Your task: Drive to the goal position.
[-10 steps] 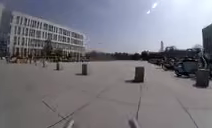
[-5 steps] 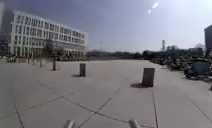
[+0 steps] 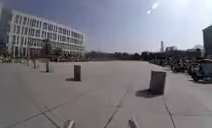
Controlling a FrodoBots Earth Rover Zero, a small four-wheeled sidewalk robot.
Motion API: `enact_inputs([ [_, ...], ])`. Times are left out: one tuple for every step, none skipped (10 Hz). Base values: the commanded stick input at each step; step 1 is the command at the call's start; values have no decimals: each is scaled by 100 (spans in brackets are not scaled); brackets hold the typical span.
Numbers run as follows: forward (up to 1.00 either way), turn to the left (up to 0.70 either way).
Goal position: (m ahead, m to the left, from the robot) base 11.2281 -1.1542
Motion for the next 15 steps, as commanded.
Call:
enact_inputs([
  [100, -24],
  [100, -10],
  [100, 0],
  [100, 0],
  [100, -25],
  [100, -27],
  [100, -27],
  [100, -27],
  [100, -27],
  [100, -14],
  [100, 0],
  [100, 0],
  [100, 0],
  [100, 0],
  [100, -27],
])
